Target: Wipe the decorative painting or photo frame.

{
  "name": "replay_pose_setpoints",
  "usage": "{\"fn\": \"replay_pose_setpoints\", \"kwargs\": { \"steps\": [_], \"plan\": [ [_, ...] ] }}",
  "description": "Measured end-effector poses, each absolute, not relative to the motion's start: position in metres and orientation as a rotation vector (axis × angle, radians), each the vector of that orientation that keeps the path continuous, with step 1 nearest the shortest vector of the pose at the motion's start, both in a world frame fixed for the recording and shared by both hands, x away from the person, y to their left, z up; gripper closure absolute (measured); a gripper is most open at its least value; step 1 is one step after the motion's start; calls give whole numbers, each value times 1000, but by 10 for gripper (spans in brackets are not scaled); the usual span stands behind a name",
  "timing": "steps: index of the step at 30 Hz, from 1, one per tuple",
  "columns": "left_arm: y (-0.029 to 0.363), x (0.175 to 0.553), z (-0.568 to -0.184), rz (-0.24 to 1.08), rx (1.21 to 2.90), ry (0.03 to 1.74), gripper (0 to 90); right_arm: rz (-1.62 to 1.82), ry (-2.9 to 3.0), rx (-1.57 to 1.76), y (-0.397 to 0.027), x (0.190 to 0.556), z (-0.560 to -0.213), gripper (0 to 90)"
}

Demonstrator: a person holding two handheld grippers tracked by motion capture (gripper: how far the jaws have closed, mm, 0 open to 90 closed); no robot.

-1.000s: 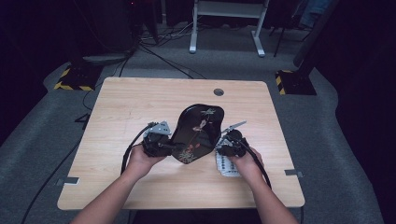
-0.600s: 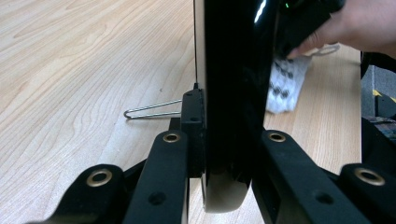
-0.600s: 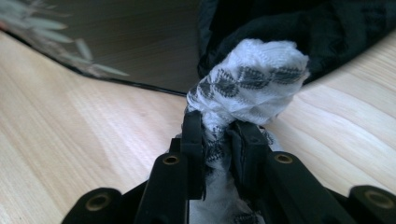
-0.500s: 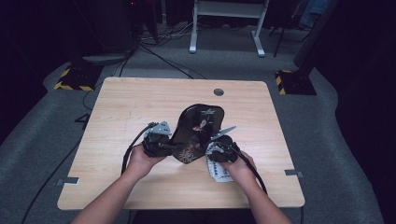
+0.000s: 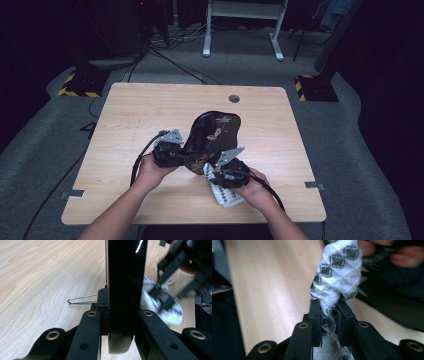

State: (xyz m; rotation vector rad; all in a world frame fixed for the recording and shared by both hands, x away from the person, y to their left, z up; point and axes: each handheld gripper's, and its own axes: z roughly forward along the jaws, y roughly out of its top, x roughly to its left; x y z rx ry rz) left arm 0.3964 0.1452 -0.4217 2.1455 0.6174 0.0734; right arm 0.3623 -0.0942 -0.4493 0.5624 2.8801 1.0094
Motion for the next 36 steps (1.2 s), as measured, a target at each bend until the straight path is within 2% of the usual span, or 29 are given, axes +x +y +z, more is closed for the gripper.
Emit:
{"fn": "replay_pose_setpoints", "kwargs": {
  "steps": [8,10,11,12,15,20,27,30,33,36],
  "plan": [
    [144,397,-422,87,2148,622,795,989,2933,443,-72,353,-464,760],
    [143,396,-421,99,2155,624,789,990,2931,435,-70,353,-466,723],
    [142,395,-421,111,2164,629,783,993,2930,435,-70,353,-467,675],
    [142,395,-421,123,2171,633,720,1004,2929,450,-70,354,-467,611],
    [144,395,-422,93,2155,637,562,1049,2925,479,-73,354,-465,568],
    [155,391,-416,49,2078,647,482,1195,2779,545,-93,354,-447,520],
    [169,375,-413,86,2034,680,451,1336,2520,779,-138,371,-421,479],
    [171,373,-416,76,2035,712,412,1345,2443,871,-153,381,-415,475],
    [169,371,-419,71,2043,706,282,1358,2384,949,-163,389,-413,472],
    [167,368,-422,84,2043,727,243,1352,2347,1007,-169,398,-412,465]
  ]
}}
